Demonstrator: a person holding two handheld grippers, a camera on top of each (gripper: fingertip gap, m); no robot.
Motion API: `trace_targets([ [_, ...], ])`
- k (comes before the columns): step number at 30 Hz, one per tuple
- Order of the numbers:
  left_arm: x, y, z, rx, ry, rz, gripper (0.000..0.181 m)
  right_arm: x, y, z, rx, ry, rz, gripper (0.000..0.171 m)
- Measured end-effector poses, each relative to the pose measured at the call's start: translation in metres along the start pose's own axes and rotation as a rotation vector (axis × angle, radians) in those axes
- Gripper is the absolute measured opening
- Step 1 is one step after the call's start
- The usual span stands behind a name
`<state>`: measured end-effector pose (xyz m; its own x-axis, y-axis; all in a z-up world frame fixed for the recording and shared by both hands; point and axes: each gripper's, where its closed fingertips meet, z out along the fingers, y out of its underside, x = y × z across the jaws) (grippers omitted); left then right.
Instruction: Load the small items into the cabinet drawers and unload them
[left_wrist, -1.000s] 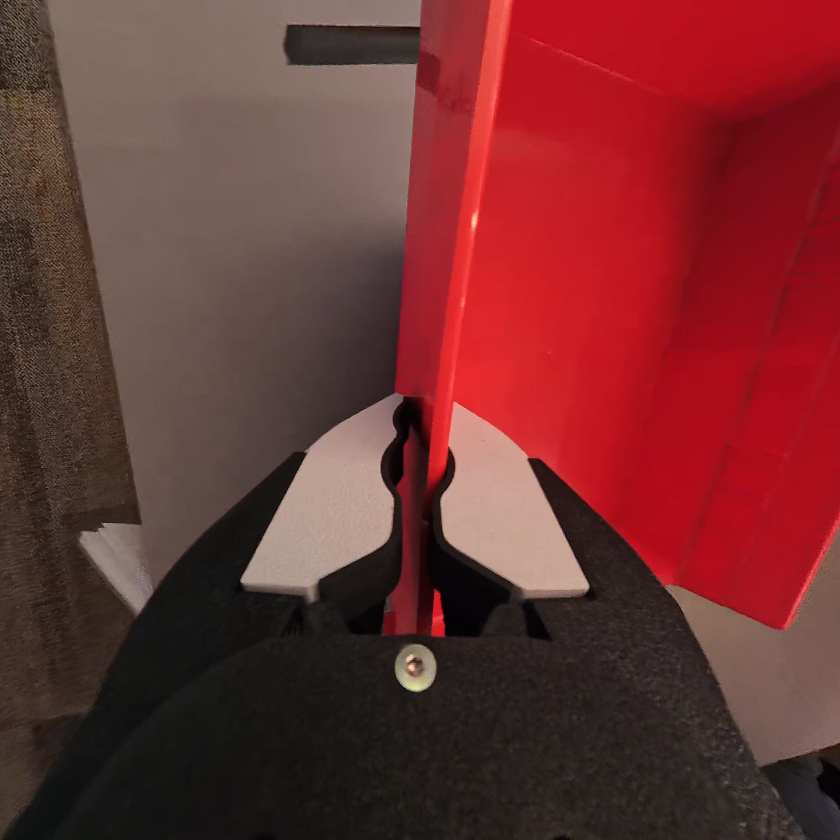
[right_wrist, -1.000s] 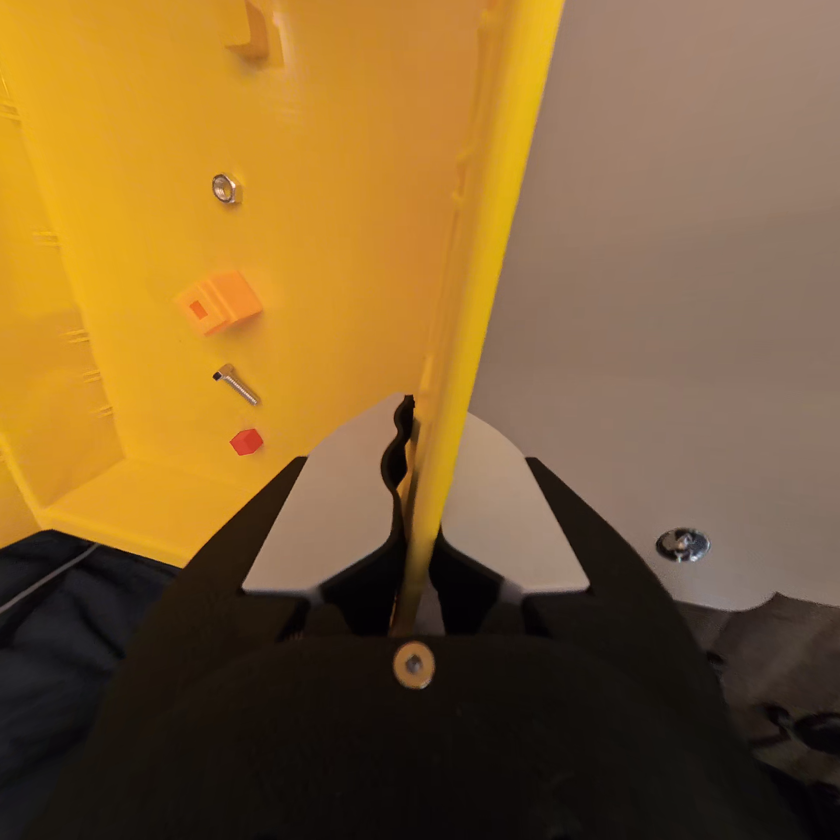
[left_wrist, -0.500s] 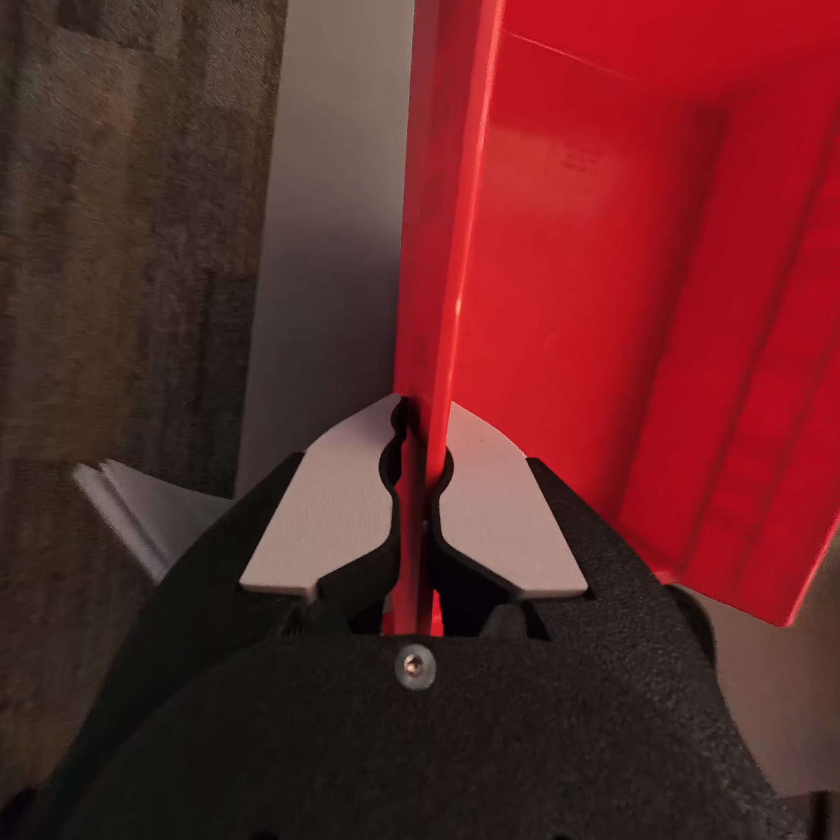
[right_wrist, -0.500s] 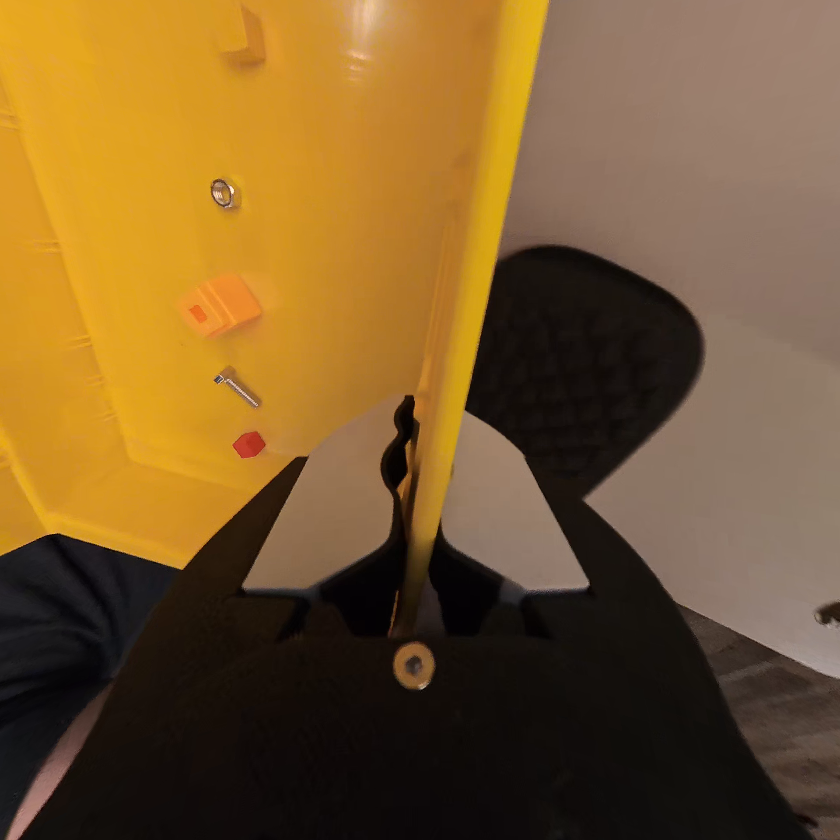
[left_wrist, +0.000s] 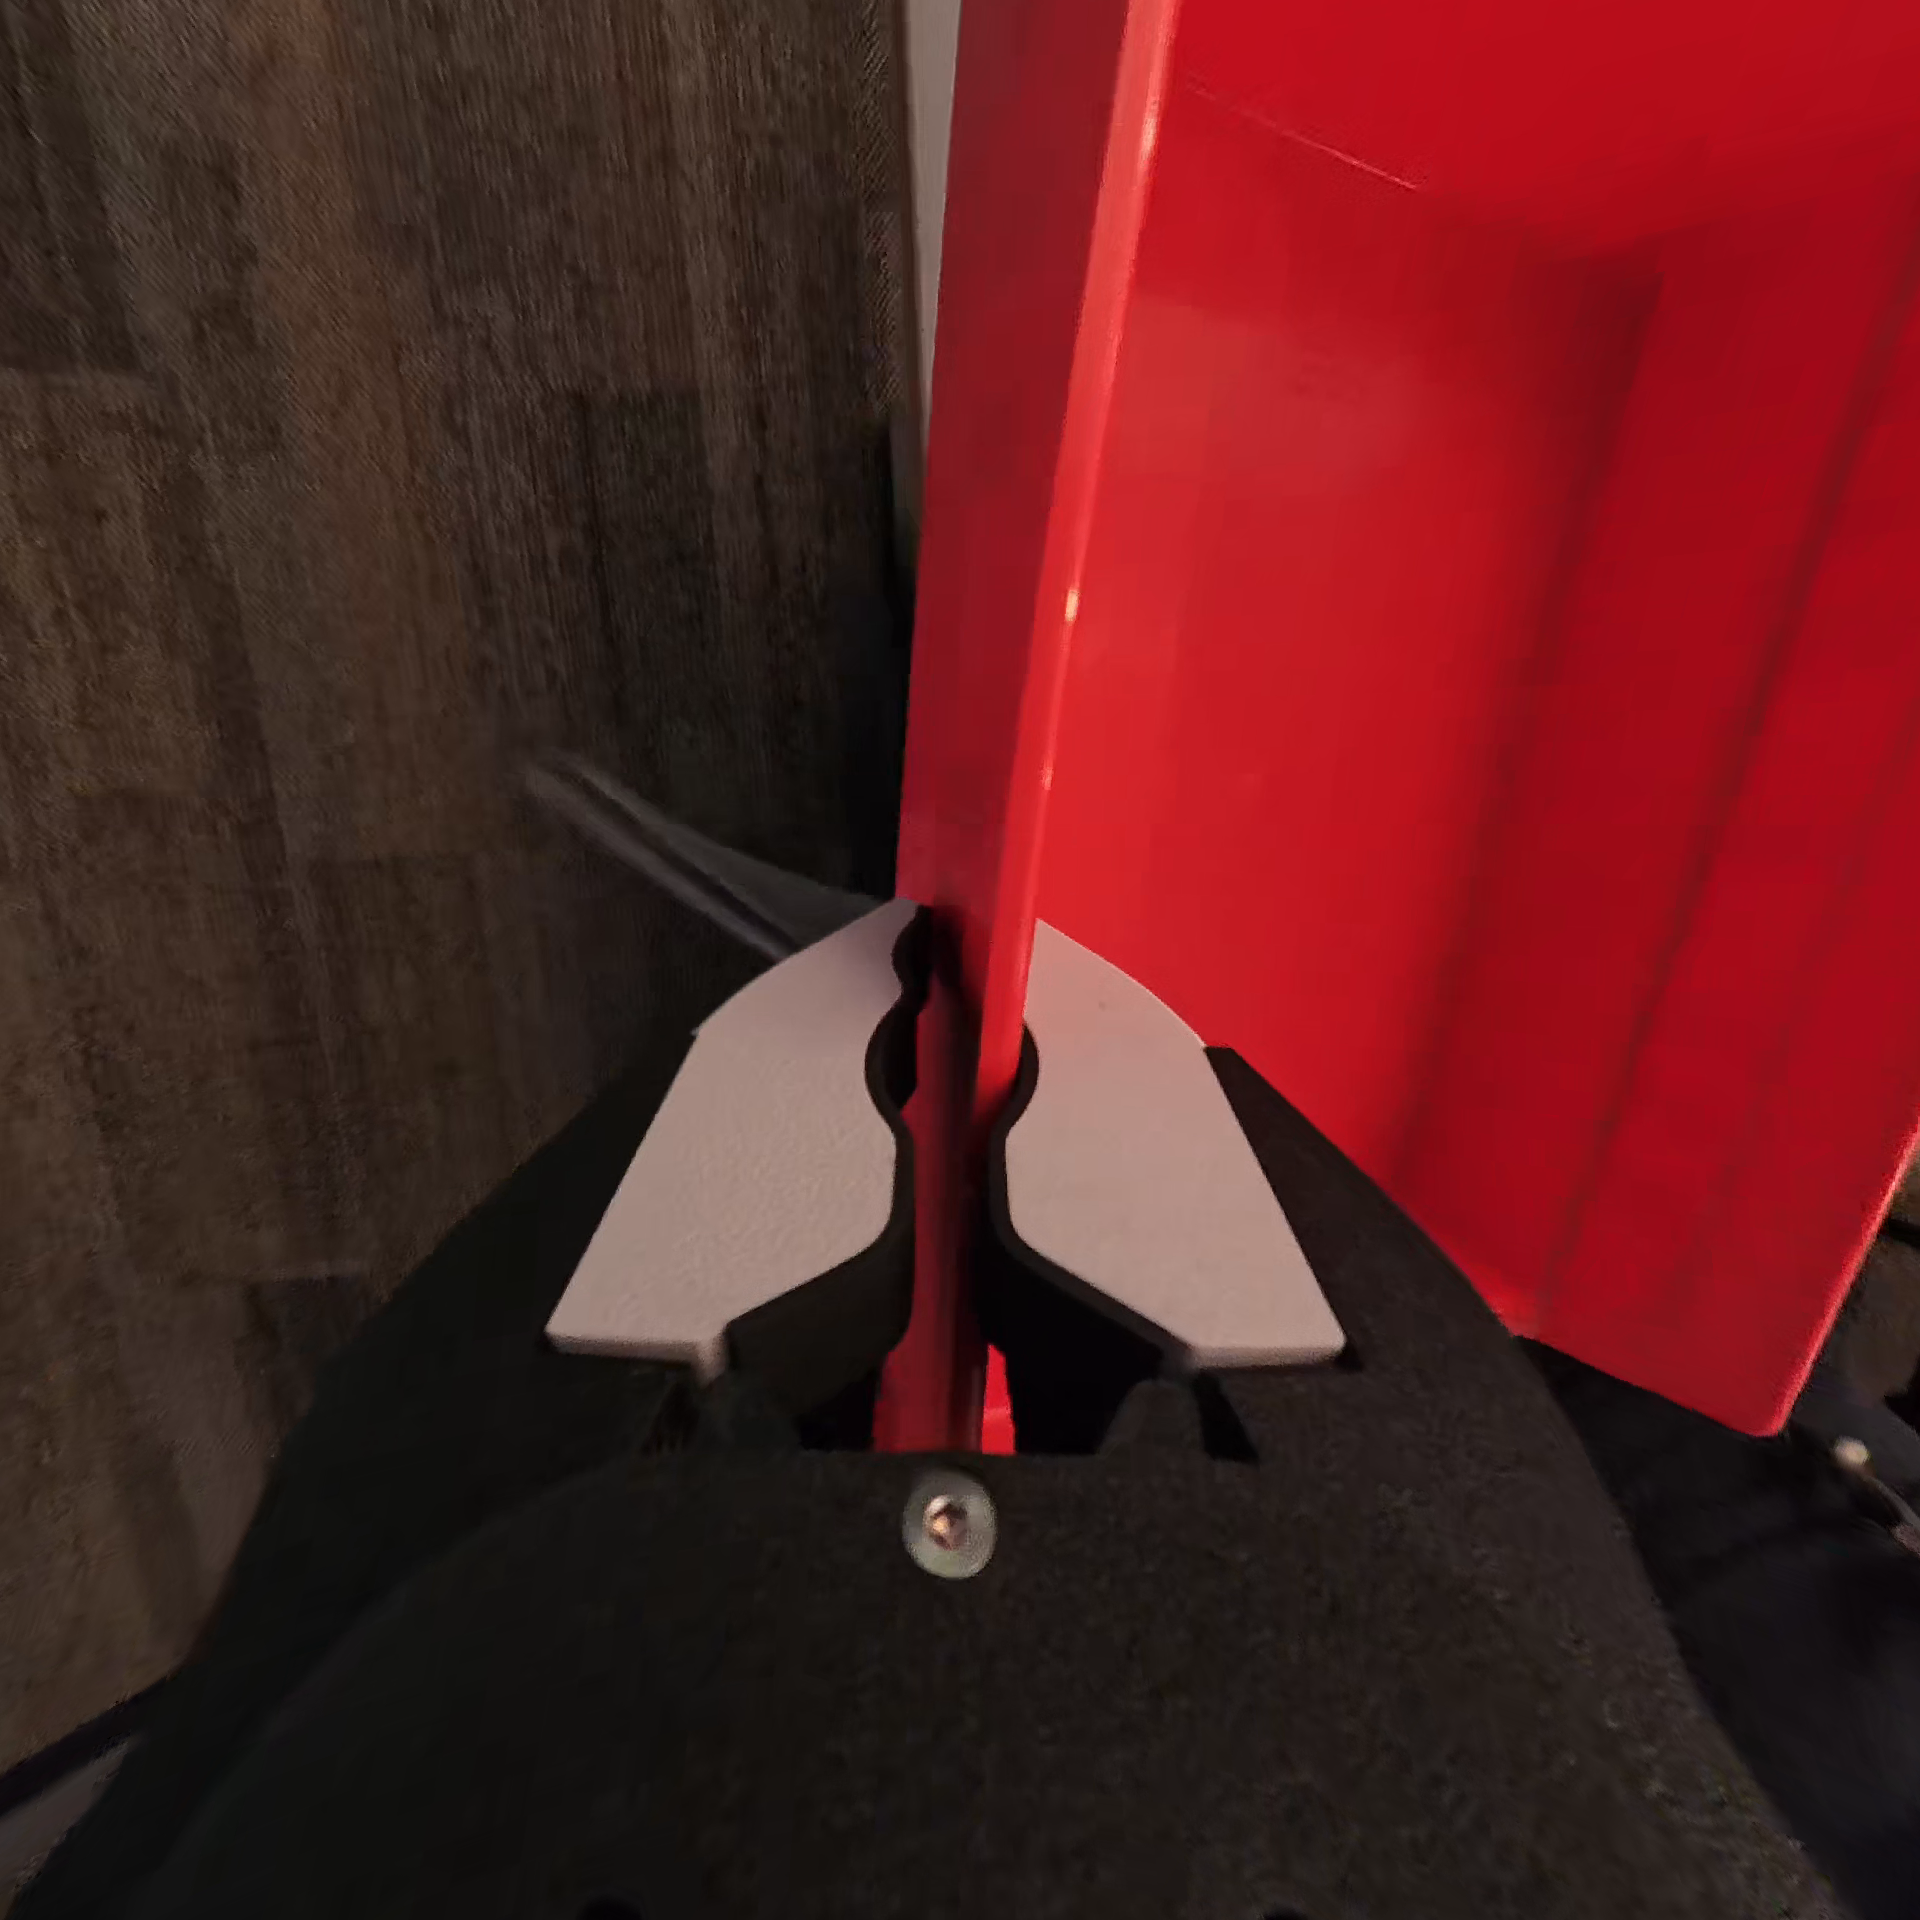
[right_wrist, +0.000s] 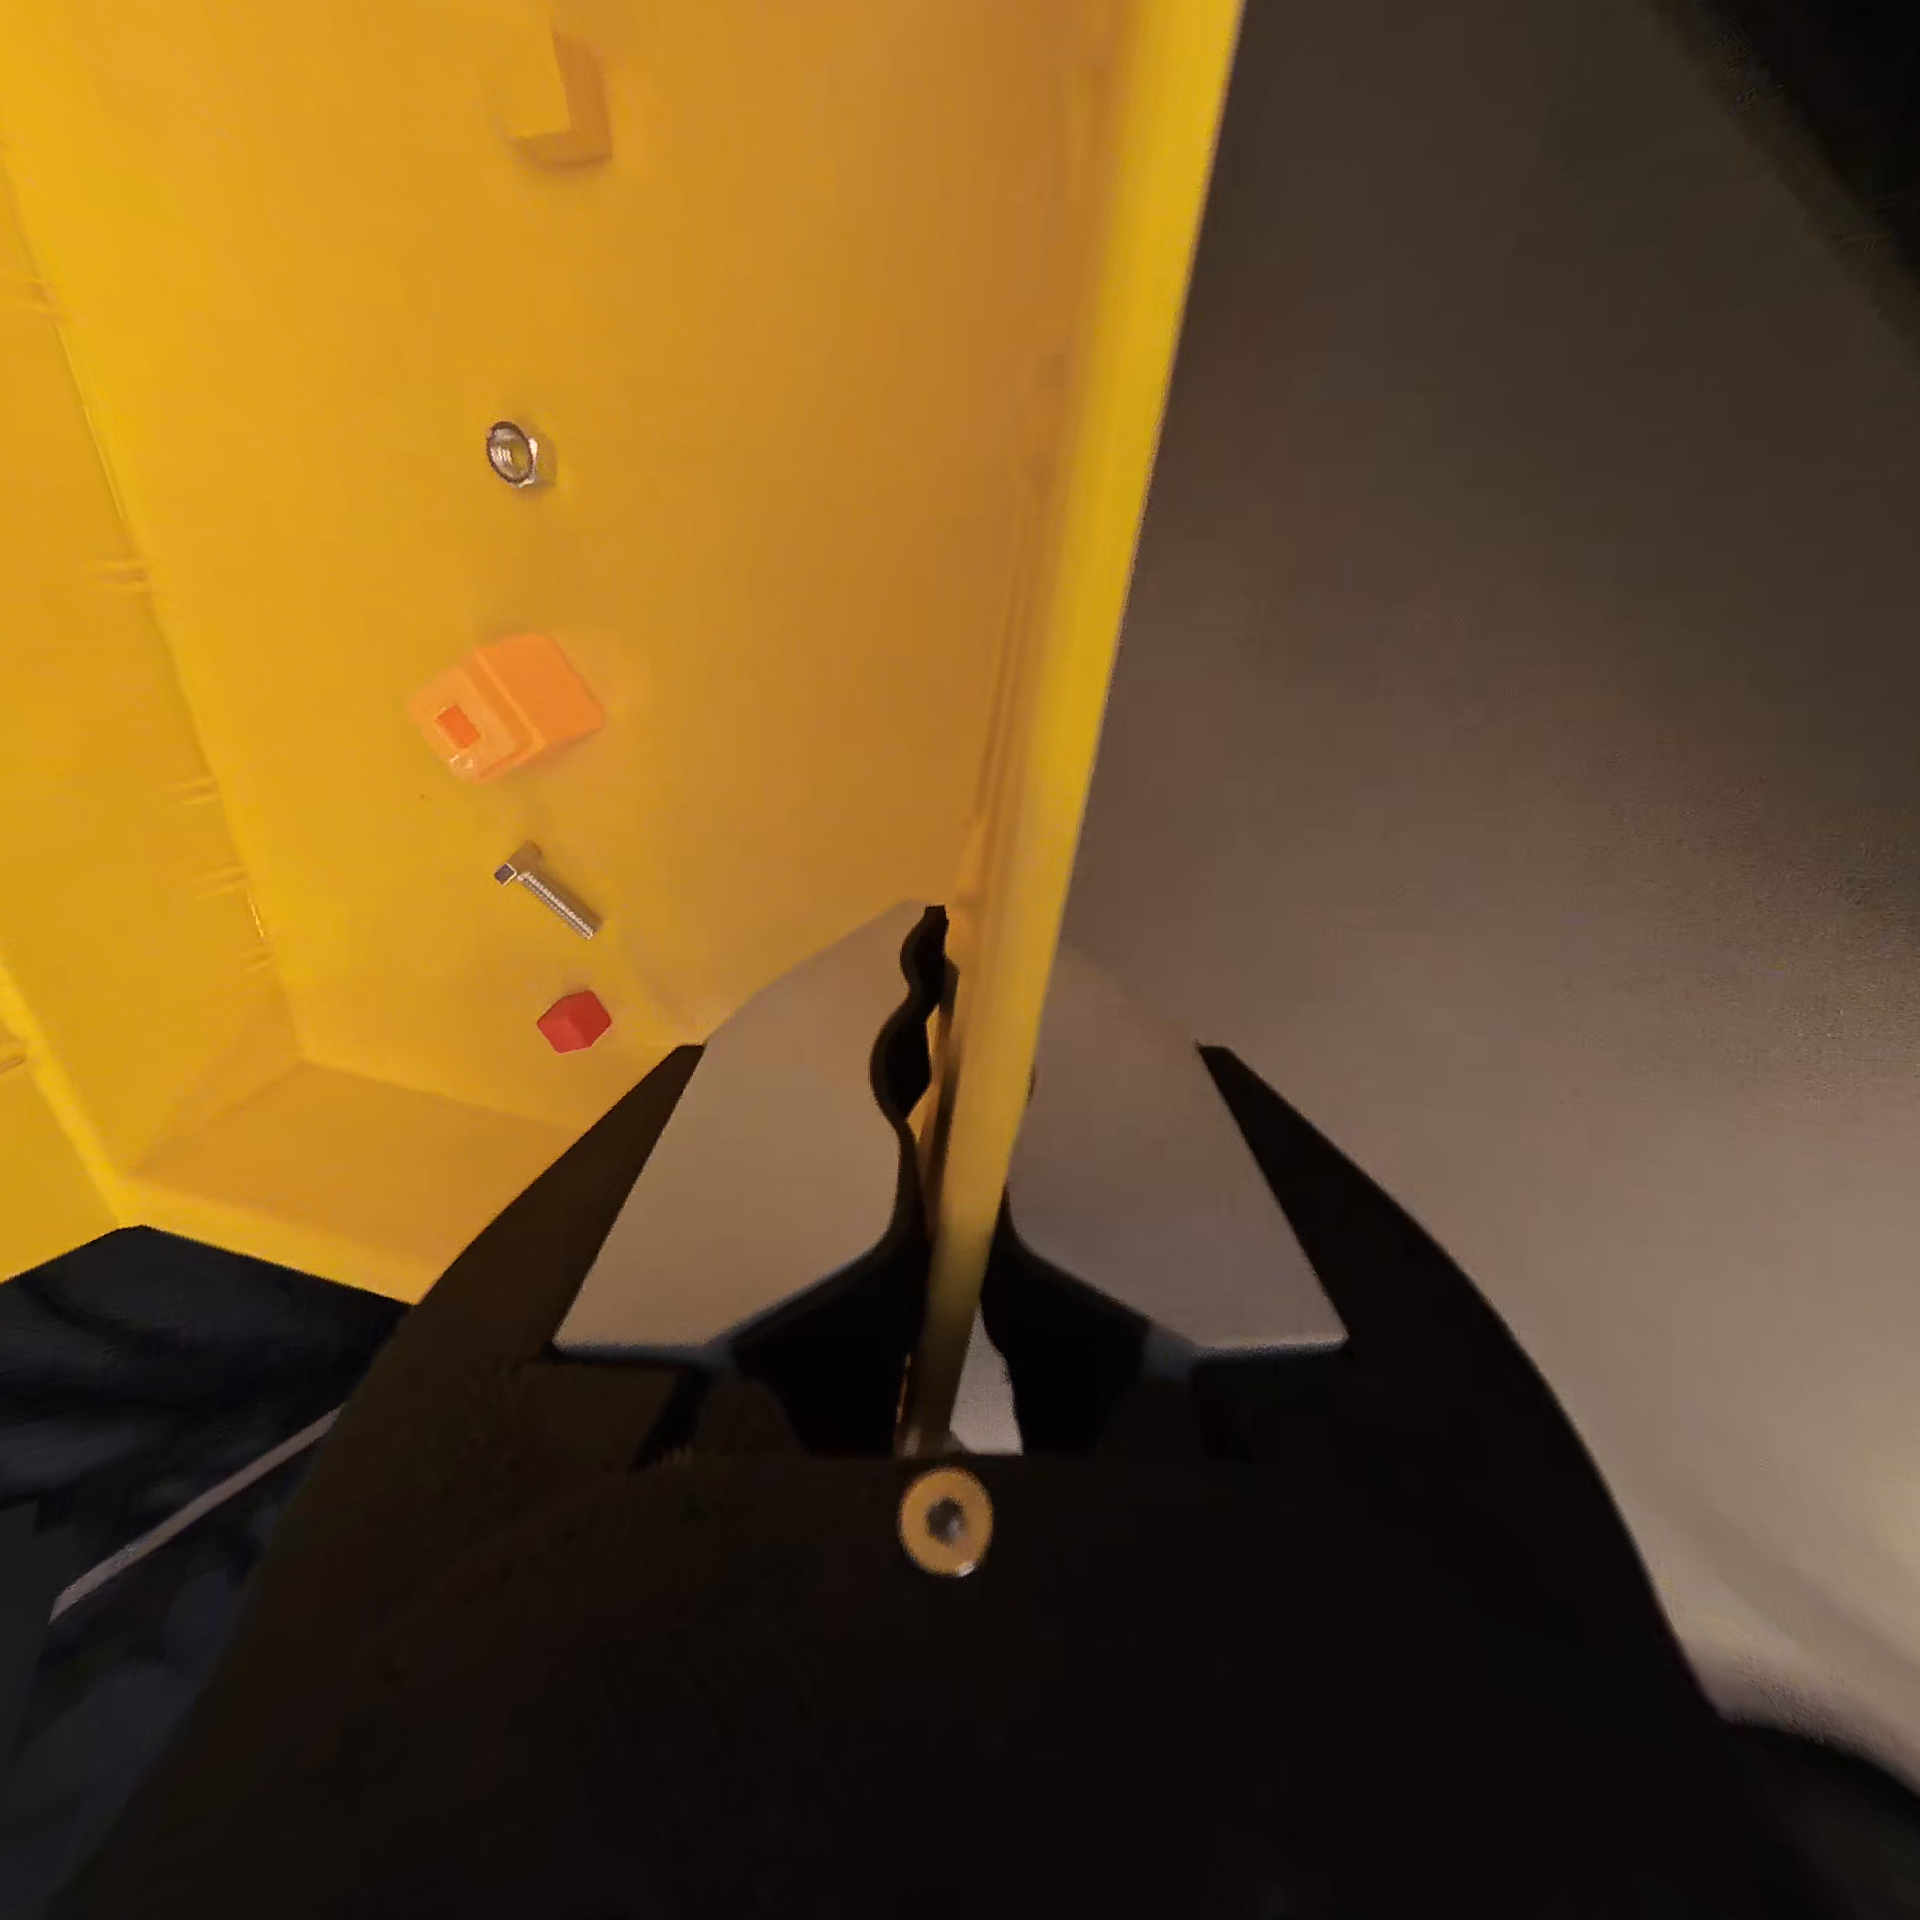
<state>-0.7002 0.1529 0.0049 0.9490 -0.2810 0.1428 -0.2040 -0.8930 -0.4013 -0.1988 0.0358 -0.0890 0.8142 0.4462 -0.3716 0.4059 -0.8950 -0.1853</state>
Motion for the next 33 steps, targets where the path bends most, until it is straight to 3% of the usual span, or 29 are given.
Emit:
trace_targets([
  [6,-0.059,0.04,-0.04,-0.081,-0.092,-0.077,0.008,-0.032,-0.089,0.039,-0.012,0.052,-0.002,0.003],
  [13,-0.103,0.075,-0.075,-0.087,-0.094,-0.219,0.008,-0.012,-0.157,0.064,-0.035,0.164,0.155,0.004],
  [21,-0.119,0.086,-0.093,-0.073,-0.076,-0.287,0.008,0.011,-0.183,0.081,0.013,0.233,0.362,0.004],
  [27,-0.102,0.075,-0.084,-0.107,-0.06,-0.289,0.009,0.011,-0.185,0.081,0.033,0.221,0.474,0.01],
  [30,-0.087,0.064,-0.082,-0.103,-0.041,-0.263,0.009,0.005,-0.189,0.061,0.092,0.201,0.448,0.017],
  [33,-0.072,0.053,-0.085,-0.099,-0.031,-0.243,0.009,0.0,-0.195,0.012,0.164,0.257,0.362,0.022],
])
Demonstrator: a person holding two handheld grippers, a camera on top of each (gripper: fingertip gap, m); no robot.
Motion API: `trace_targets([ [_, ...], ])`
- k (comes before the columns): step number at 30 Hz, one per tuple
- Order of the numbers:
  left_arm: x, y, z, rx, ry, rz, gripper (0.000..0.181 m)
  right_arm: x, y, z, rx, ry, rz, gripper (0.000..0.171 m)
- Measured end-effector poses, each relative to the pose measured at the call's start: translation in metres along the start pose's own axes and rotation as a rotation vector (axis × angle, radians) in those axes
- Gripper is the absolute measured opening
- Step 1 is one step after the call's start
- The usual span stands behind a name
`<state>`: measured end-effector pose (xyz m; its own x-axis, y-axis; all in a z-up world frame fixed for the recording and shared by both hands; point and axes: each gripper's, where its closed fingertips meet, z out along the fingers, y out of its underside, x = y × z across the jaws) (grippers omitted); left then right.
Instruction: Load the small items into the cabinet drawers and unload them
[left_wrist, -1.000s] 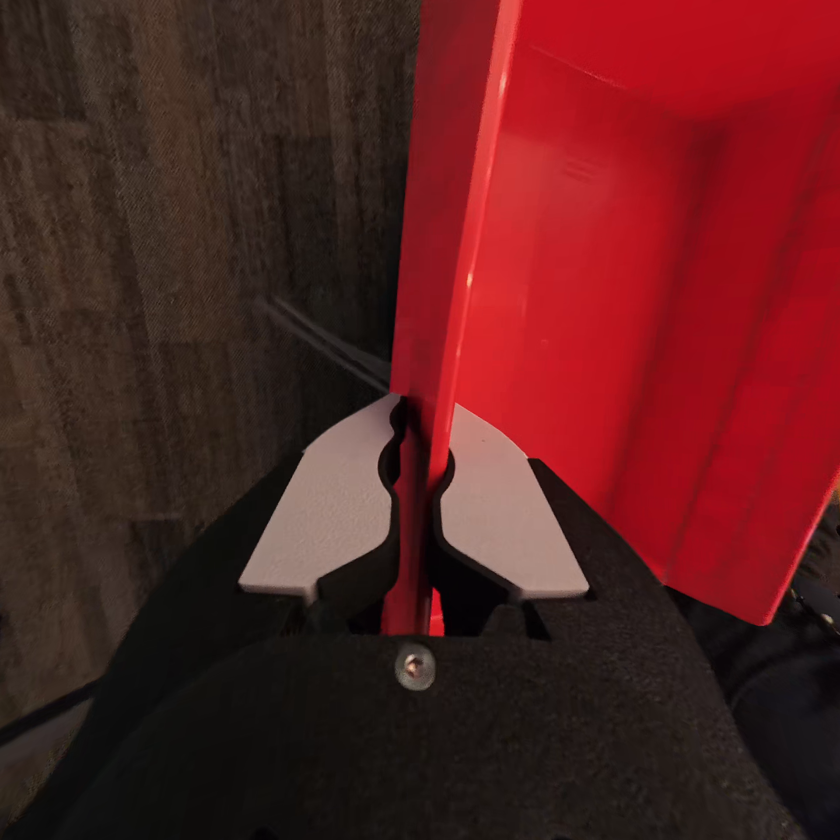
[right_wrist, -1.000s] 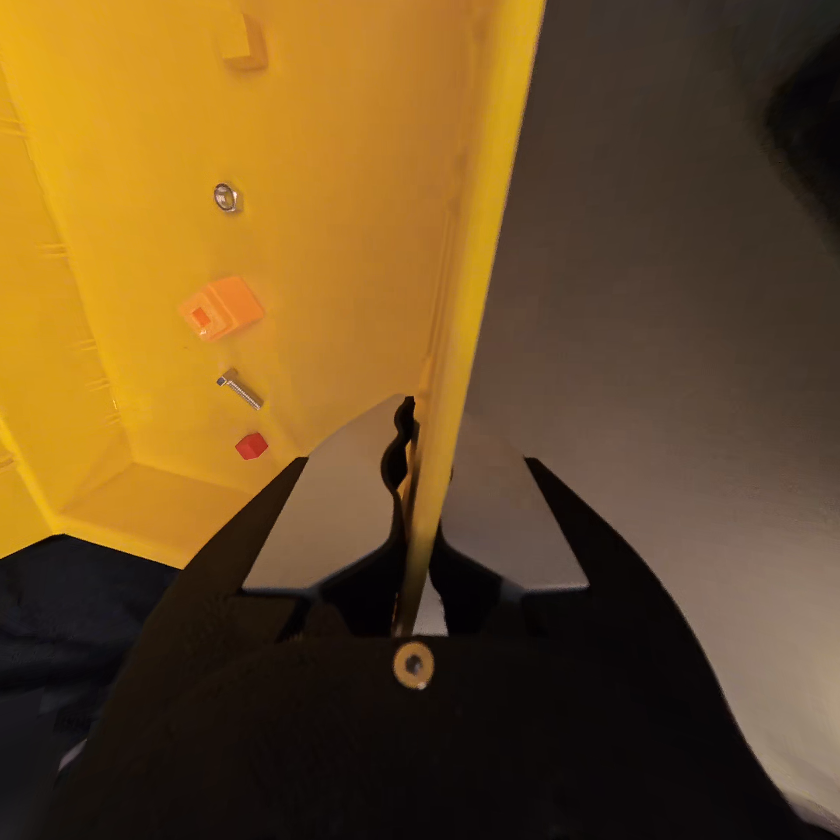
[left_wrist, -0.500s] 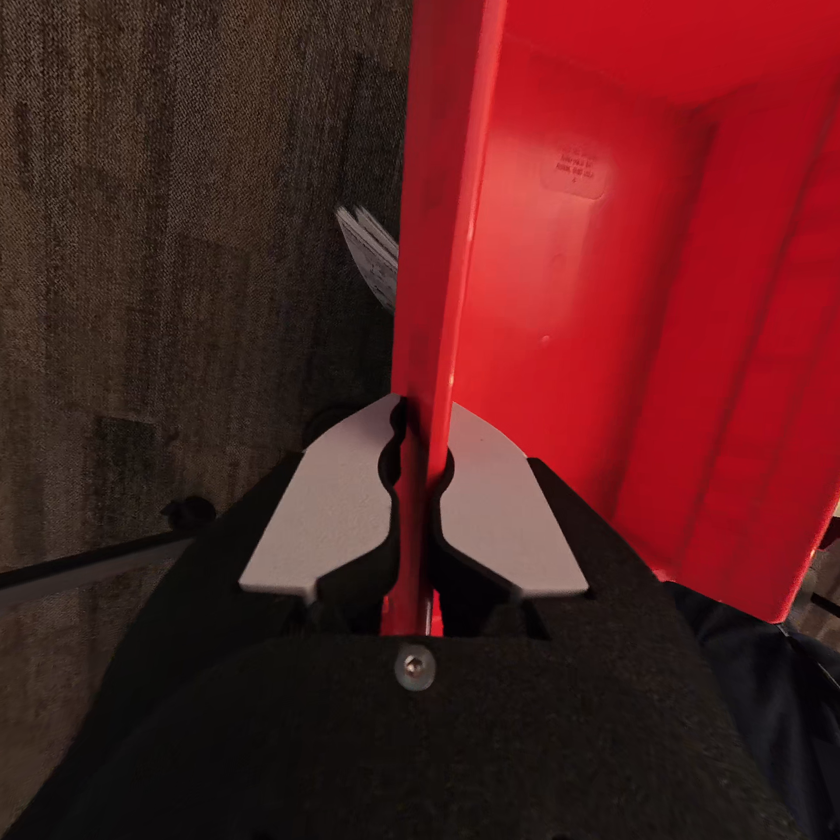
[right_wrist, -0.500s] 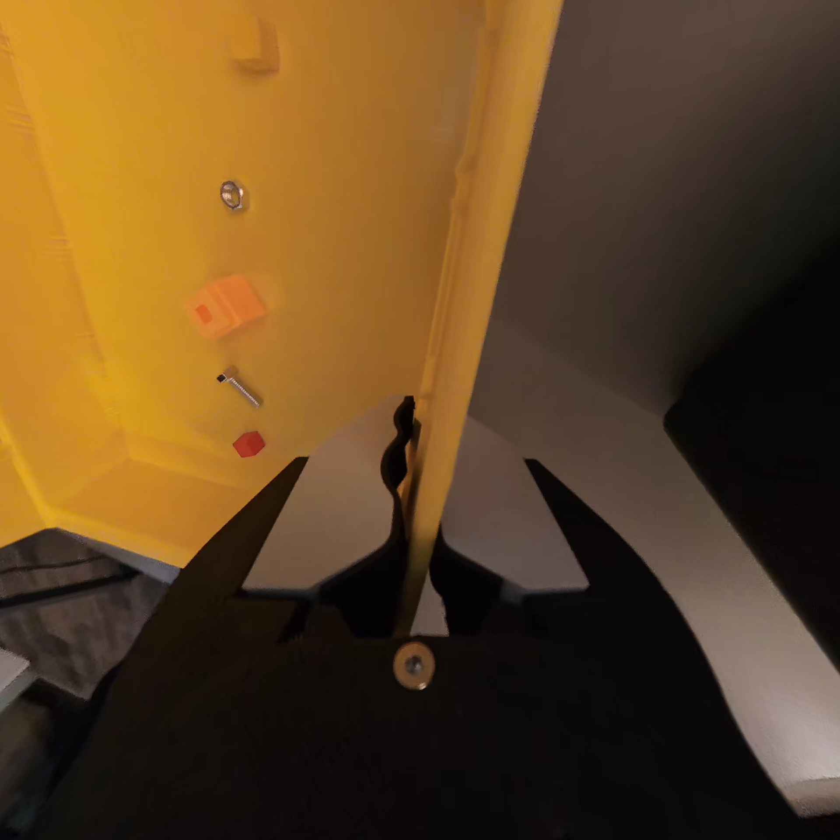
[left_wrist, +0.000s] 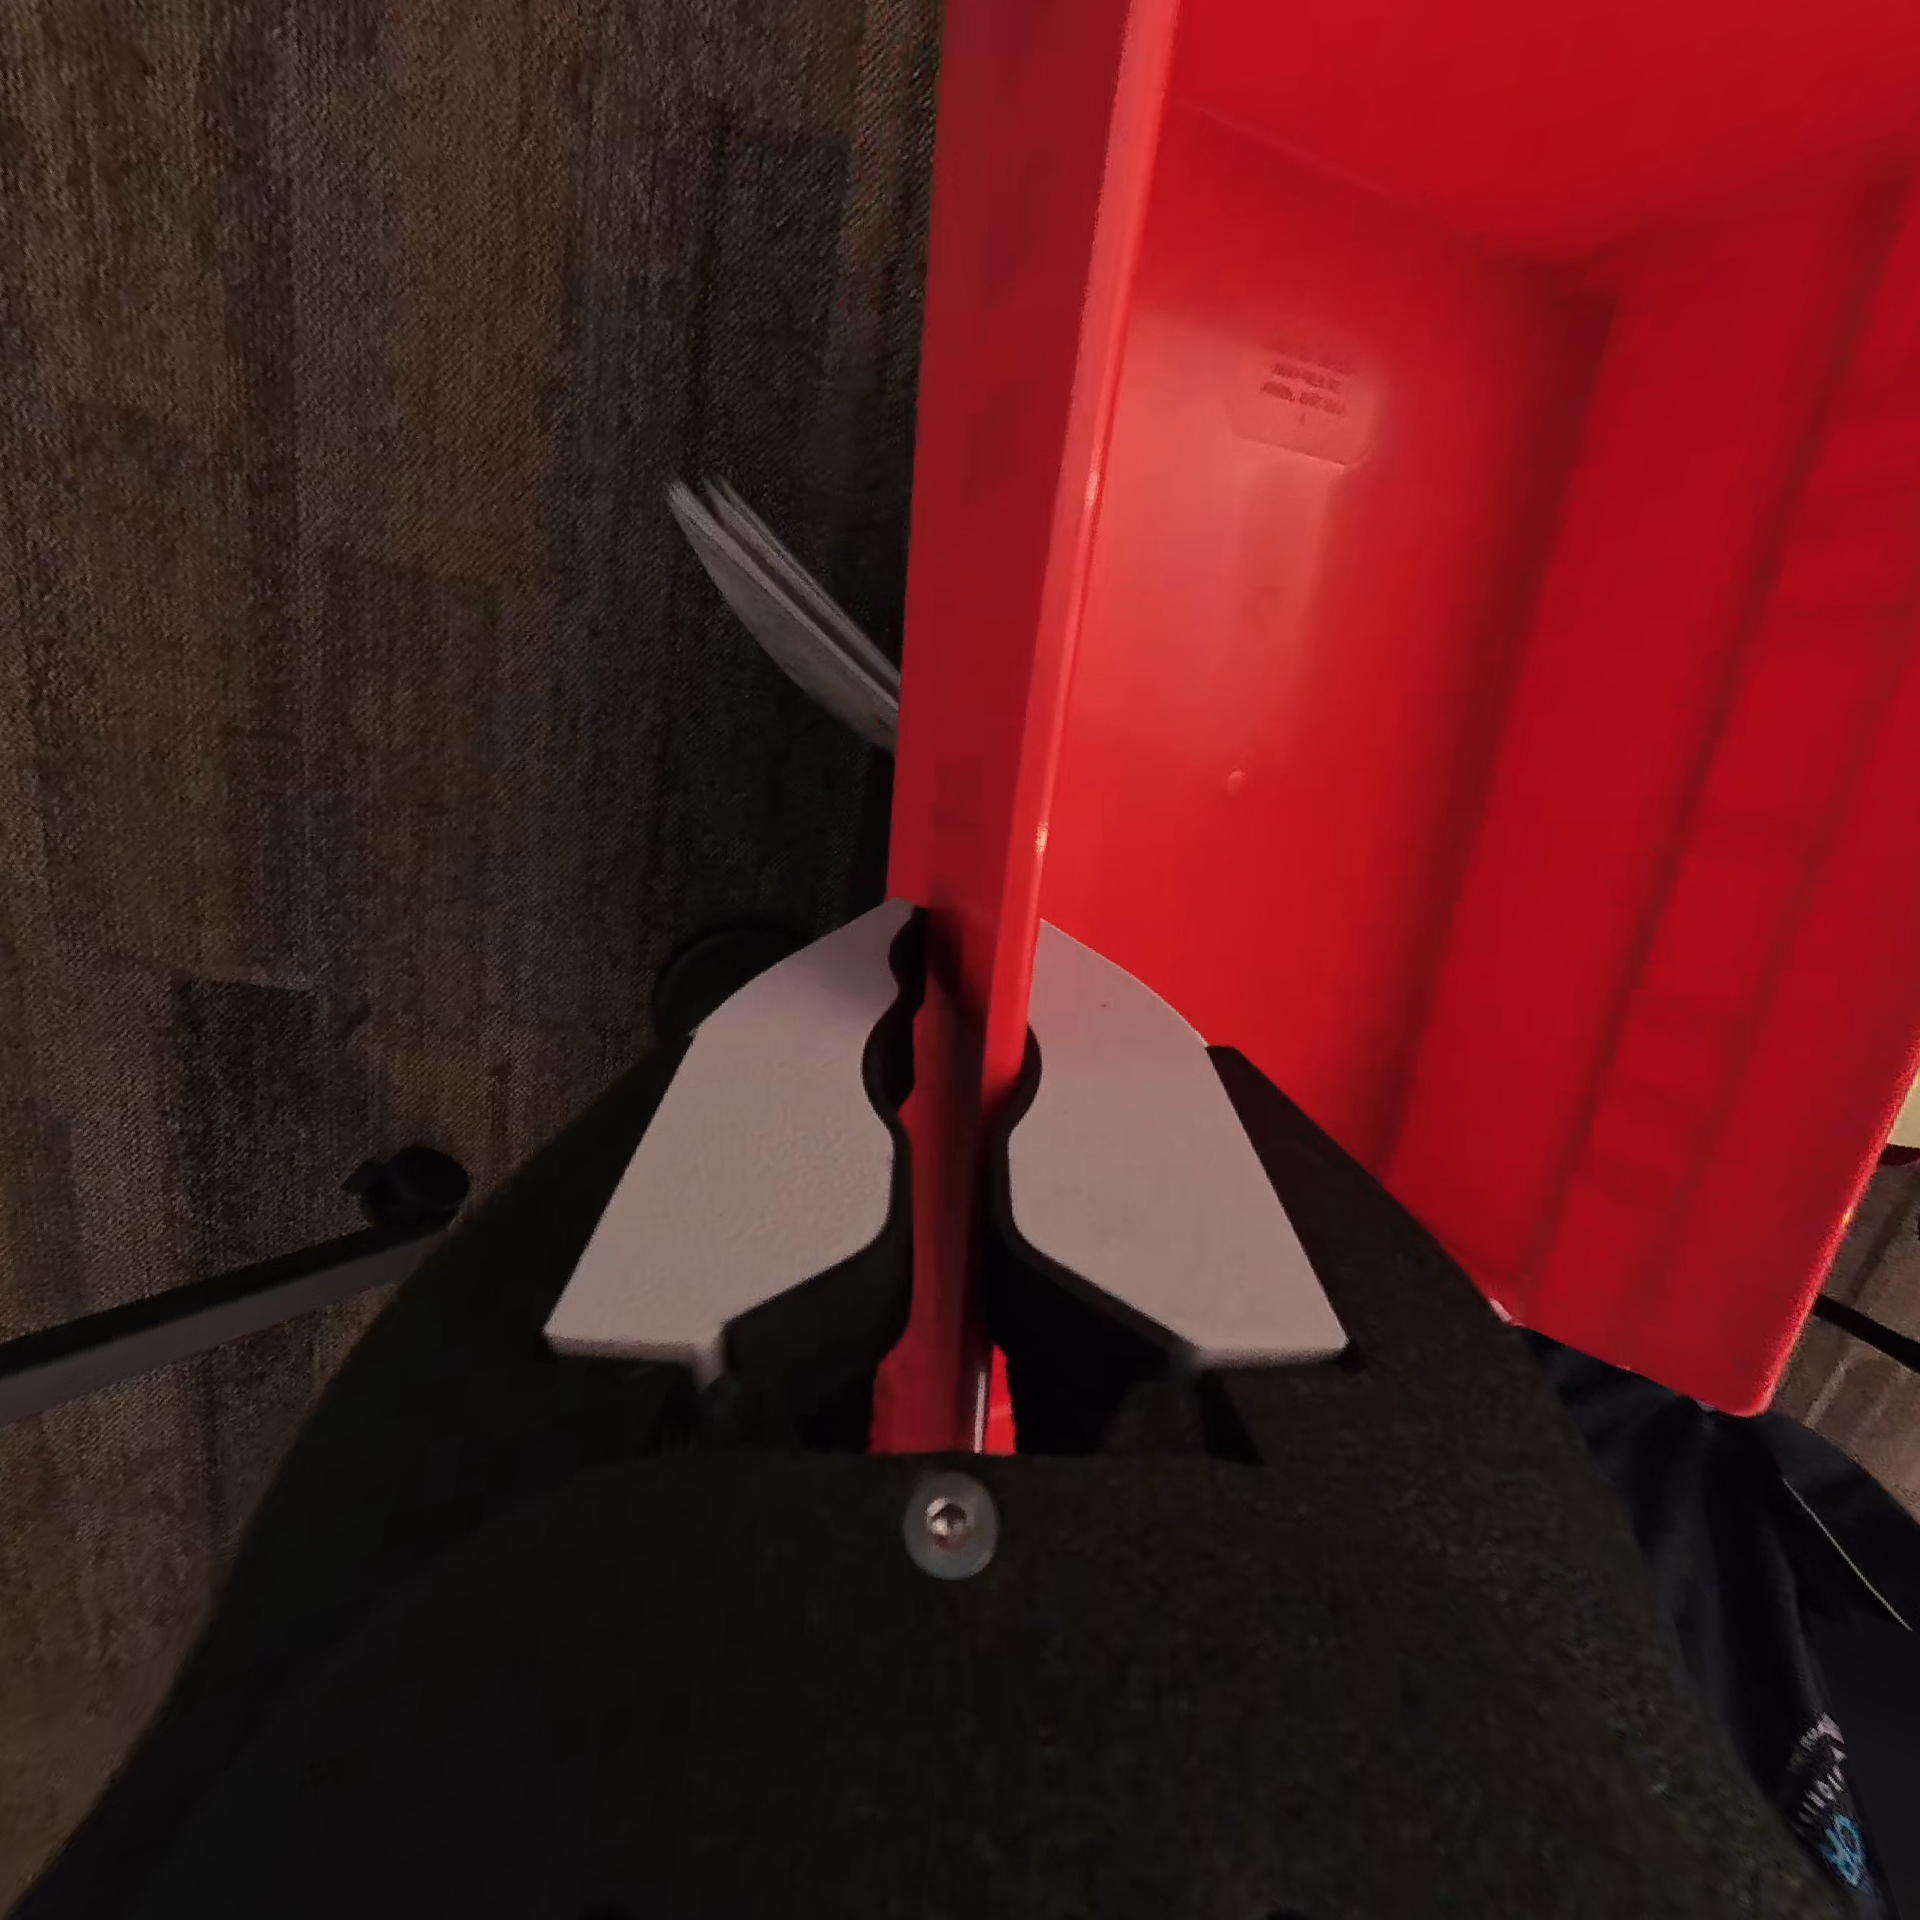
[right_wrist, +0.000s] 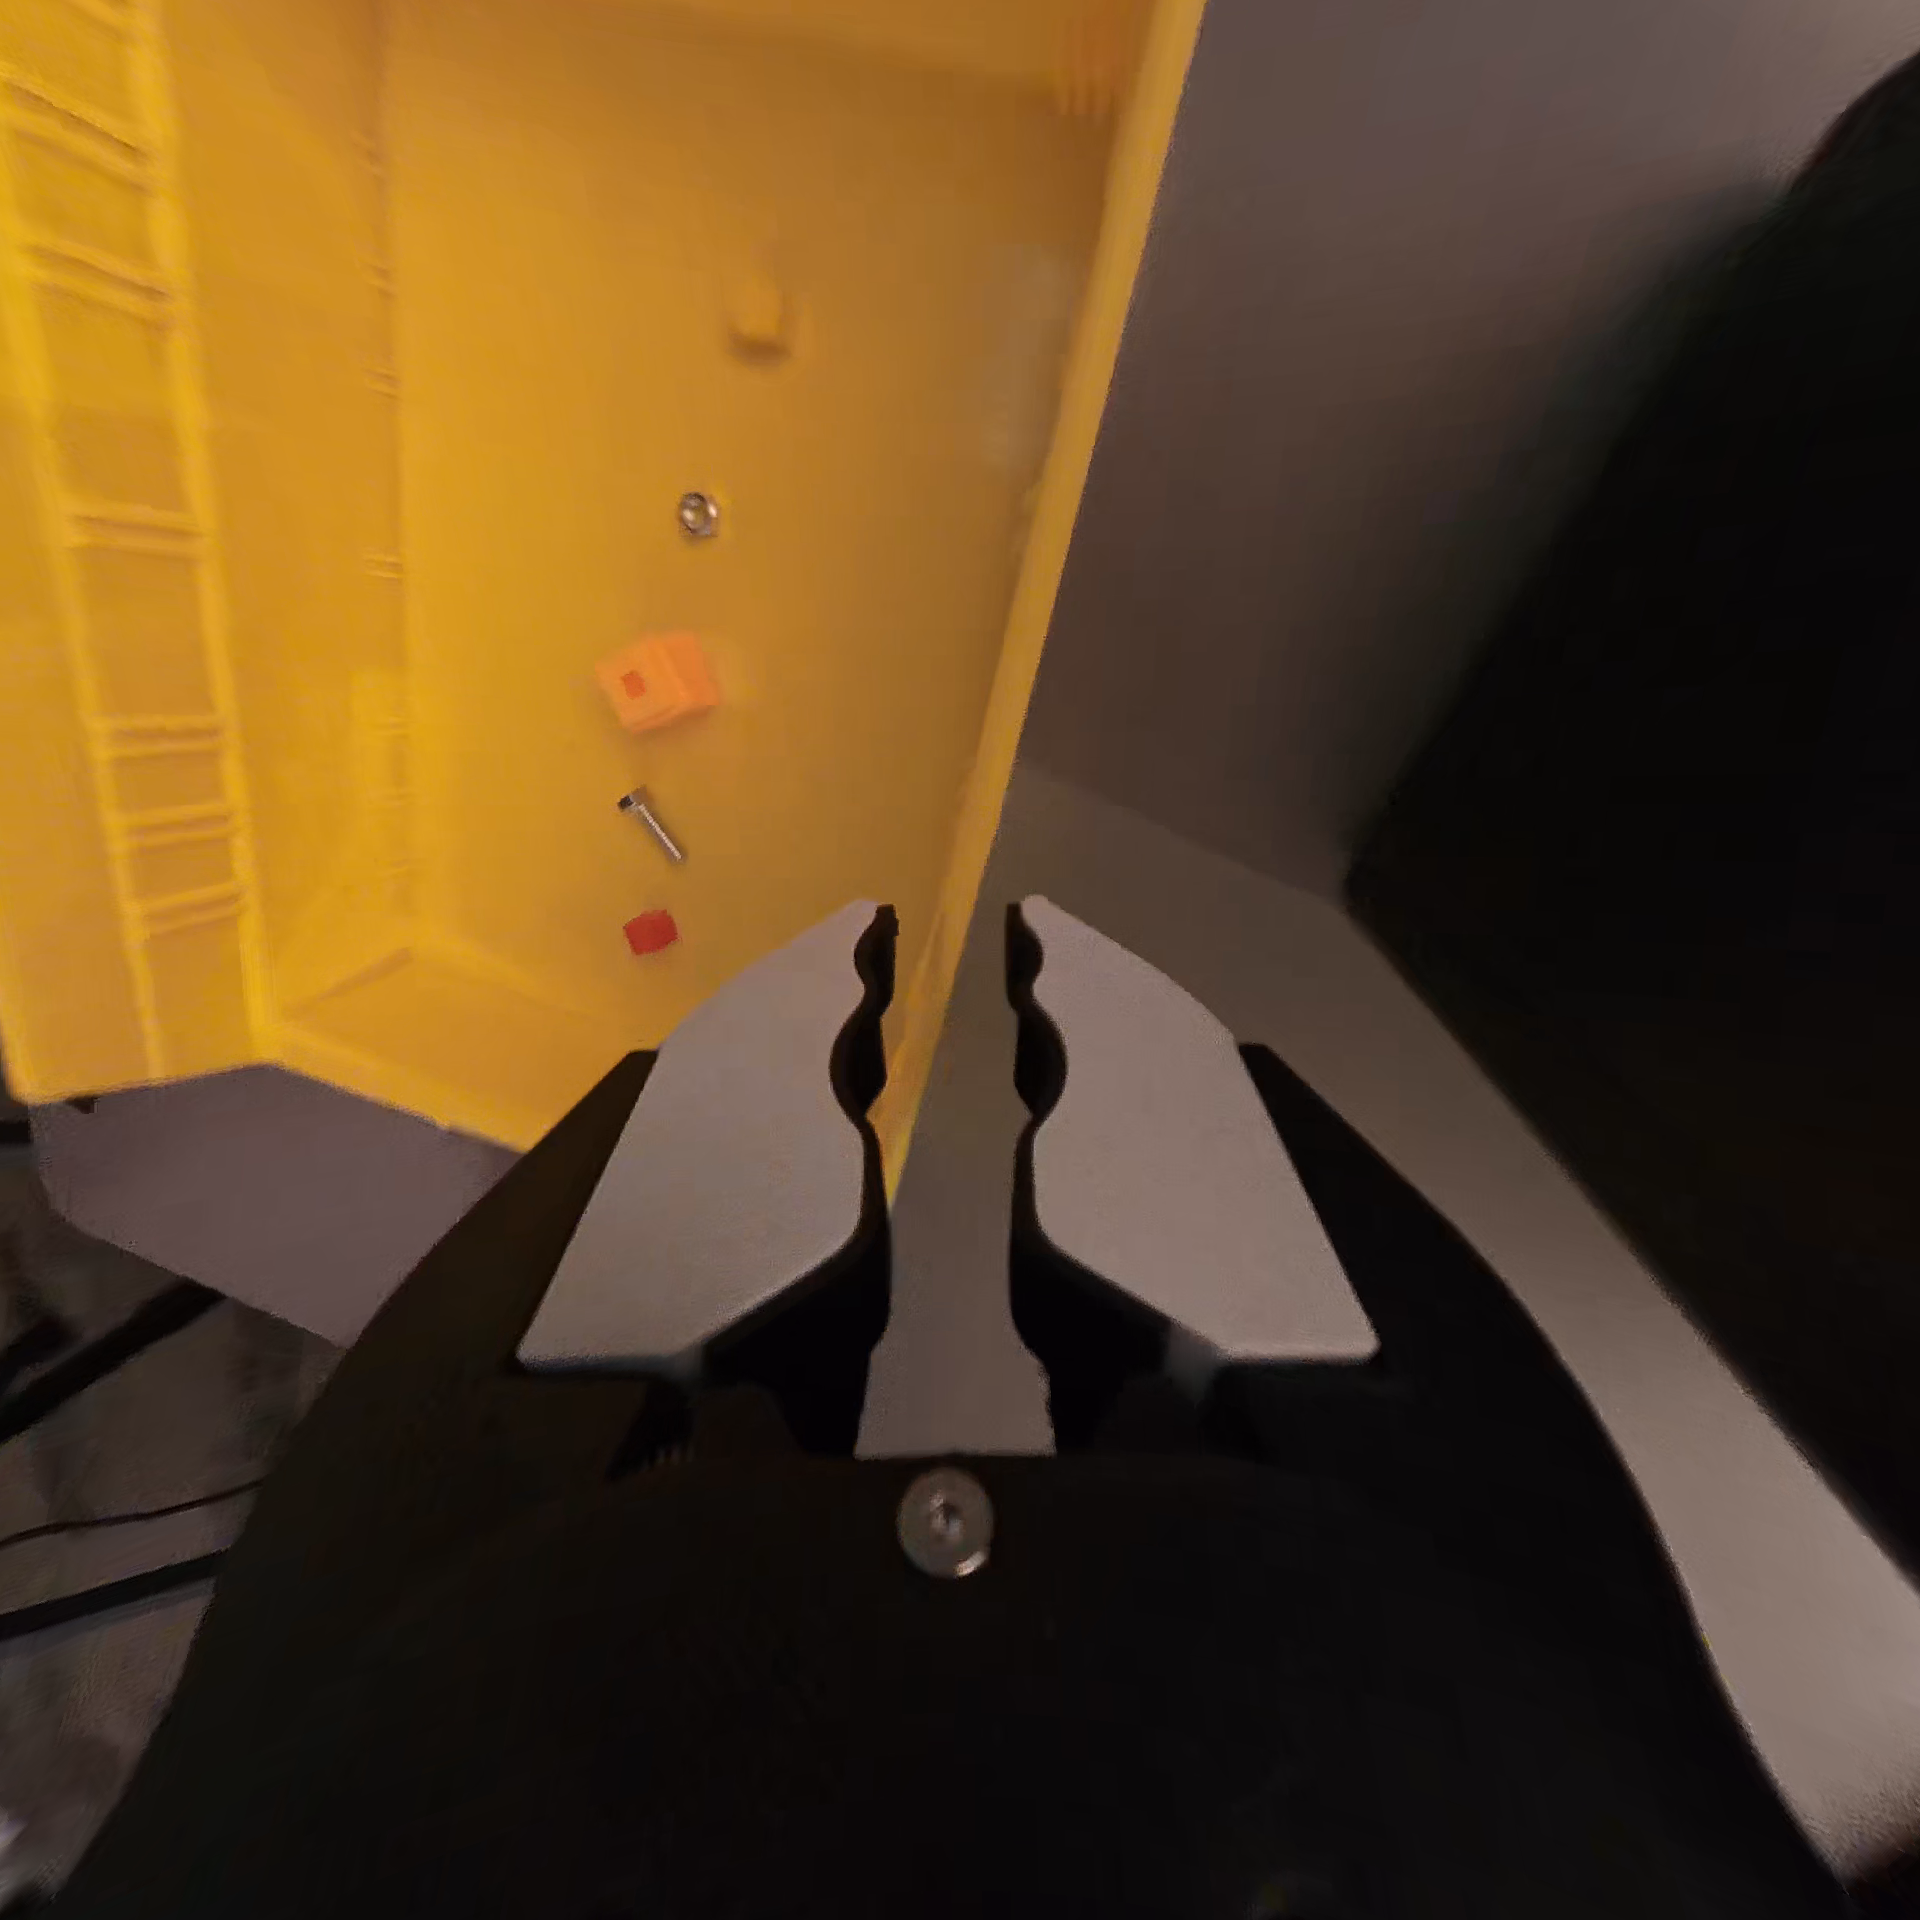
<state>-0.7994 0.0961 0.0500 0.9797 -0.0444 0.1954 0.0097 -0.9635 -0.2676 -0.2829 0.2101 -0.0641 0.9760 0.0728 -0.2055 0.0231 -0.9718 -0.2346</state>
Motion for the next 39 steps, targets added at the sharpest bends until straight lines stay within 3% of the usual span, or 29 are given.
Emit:
trace_targets([
  [4,0.028,-0.012,-0.015,0.015,-0.012,0.045,0.009,0.008,-0.009,-0.105,0.117,0.061,-0.163,0.022],
  [6,0.05,-0.019,-0.025,0.022,-0.011,0.082,0.009,0.012,-0.004,-0.171,0.179,0.006,-0.193,0.021],
  [8,0.08,-0.027,-0.034,0.025,-0.006,0.132,0.009,0.027,0.014,-0.234,0.191,-0.056,-0.179,0.022],
  [11,0.14,-0.041,-0.046,0.039,0.014,0.225,0.009,0.087,0.051,-0.319,0.194,0.041,-0.128,0.023],
  [15,0.256,-0.064,-0.055,0.055,0.058,0.4,0.009,0.176,0.12,-0.415,0.211,0.179,0.019,0.023],
  [21,0.49,-0.064,-0.031,0.008,0.191,0.73,0.007,0.278,0.246,-0.515,0.243,0.286,0.26,0.024],
  [26,0.688,-0.014,0.023,-0.06,0.38,0.937,0.008,0.322,0.336,-0.56,0.284,0.298,0.388,0.024],
  [30,0.809,0.045,0.094,-0.145,0.486,0.952,0.007,0.345,0.384,-0.567,0.33,0.278,0.436,0.024],
  [36,0.904,0.105,0.208,-0.25,0.551,0.845,0.008,0.41,0.422,-0.501,0.339,0.258,0.438,0.023],
  [39,0.917,0.108,0.256,-0.275,0.511,0.775,0.008,0.467,0.418,-0.465,0.46,0.445,0.345,0.023],
])
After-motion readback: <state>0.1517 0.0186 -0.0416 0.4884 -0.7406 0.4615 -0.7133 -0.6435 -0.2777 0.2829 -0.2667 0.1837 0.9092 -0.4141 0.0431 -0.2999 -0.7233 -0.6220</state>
